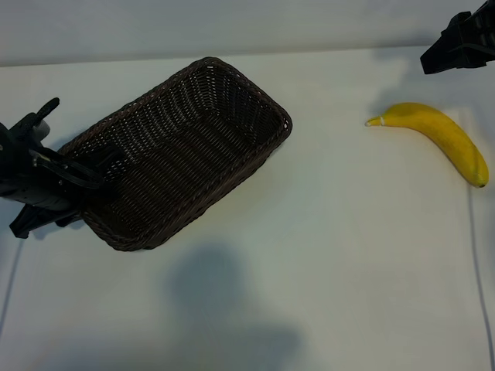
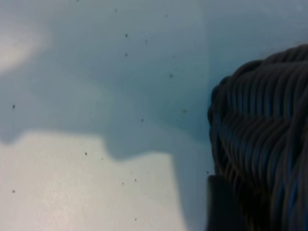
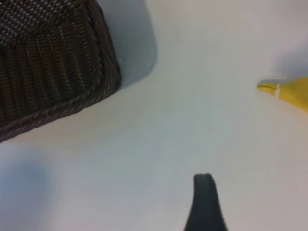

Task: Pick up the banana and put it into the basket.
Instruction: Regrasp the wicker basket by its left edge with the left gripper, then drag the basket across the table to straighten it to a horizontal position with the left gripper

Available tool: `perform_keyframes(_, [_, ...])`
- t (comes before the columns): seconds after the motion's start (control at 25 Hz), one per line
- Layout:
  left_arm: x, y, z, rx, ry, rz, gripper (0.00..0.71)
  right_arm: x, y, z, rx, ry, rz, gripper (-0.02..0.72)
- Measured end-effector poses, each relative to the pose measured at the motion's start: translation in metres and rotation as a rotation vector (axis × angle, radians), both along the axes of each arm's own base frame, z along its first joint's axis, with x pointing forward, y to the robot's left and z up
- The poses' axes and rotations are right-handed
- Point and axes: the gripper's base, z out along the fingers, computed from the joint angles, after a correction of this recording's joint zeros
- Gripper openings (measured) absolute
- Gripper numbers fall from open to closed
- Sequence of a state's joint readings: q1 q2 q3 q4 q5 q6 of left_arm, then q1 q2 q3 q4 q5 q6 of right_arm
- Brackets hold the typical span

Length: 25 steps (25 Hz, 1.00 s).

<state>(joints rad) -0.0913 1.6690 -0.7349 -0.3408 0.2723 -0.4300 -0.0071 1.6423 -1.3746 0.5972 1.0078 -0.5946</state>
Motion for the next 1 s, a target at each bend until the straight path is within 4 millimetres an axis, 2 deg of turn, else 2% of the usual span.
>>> perform_keyframes(0.16, [0.001,0.0,0.0,-0.004,-0.008,0.009,0.163,0.0,0.0,0.0,0.0,0.0,0.0,0.522])
perform_keyframes(0.68, [0.004,-0.001,0.003,0.01,-0.023,-0.062,0.156,0.0,0.0,0.0,0.0,0.0,0.0,0.522])
perform_keyframes(0.88, [0.021,-0.007,0.024,0.011,-0.065,-0.183,0.156,0.0,0.0,0.0,-0.007,0.003,0.004,0.522])
perform_keyframes(1.0, [0.038,-0.011,0.045,0.002,-0.128,-0.238,0.156,-0.001,-0.001,-0.001,-0.017,0.008,0.008,0.522])
